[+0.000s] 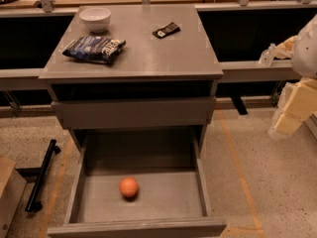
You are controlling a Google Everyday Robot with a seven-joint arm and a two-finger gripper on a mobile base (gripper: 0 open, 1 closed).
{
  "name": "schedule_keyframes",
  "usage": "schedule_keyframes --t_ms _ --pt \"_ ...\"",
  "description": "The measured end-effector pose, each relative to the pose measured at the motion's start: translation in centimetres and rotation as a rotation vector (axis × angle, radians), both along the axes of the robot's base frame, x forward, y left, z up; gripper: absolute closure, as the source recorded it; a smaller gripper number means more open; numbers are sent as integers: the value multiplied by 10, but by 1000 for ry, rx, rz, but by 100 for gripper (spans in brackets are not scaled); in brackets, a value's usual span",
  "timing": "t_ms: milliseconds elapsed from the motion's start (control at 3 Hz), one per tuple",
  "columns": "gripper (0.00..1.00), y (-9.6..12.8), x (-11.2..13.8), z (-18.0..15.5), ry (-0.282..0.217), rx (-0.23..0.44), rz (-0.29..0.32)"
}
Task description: Pick orange from middle drawer and place on counter
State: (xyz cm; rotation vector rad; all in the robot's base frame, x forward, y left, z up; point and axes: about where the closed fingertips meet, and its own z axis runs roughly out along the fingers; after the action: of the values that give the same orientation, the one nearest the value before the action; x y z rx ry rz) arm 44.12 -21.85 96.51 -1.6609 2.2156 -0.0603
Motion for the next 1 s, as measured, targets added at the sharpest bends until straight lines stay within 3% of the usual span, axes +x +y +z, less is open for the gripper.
schedule_keyframes --t_ms 333,1000 --pt "0 -2 15 -22 -55 90 -33" --pt "0 -4 11 -21 -44 84 -32"
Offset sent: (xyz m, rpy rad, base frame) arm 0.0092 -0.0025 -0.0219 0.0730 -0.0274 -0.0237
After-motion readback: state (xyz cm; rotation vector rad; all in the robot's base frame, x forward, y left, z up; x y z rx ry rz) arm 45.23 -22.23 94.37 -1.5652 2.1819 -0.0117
